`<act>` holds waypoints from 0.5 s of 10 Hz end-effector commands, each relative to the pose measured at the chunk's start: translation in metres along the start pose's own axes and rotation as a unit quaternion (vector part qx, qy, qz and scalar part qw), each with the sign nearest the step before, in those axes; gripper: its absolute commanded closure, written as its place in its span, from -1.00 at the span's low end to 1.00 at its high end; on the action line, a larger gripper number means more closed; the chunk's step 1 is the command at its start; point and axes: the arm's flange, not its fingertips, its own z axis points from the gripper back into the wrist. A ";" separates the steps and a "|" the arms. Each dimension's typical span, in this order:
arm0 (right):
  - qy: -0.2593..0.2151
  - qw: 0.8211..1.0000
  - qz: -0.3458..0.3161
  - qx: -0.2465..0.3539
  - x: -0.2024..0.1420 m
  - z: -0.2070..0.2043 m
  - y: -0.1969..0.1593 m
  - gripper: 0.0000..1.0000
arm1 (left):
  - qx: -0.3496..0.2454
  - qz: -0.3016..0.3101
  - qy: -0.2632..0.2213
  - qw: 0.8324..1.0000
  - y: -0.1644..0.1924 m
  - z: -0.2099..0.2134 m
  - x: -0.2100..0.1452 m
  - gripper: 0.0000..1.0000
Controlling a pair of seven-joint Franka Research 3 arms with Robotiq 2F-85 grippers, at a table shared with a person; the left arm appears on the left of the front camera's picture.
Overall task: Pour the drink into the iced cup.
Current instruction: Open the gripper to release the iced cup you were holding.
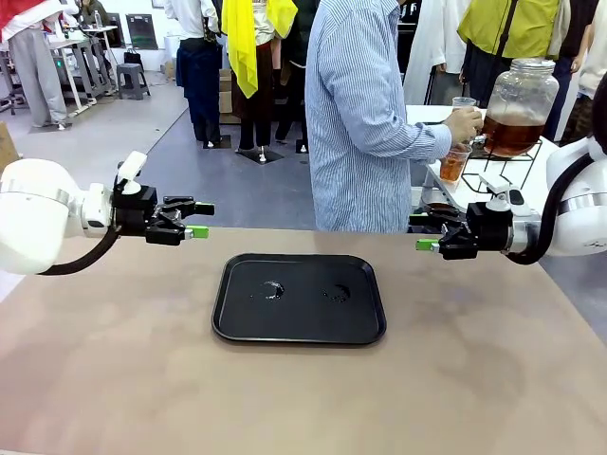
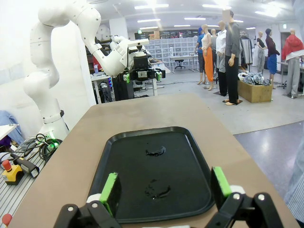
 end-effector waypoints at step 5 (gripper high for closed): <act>0.001 1.000 -0.001 0.003 0.004 -0.002 -0.001 -1.00 | -0.002 0.000 0.004 1.000 0.001 0.000 0.002 -1.00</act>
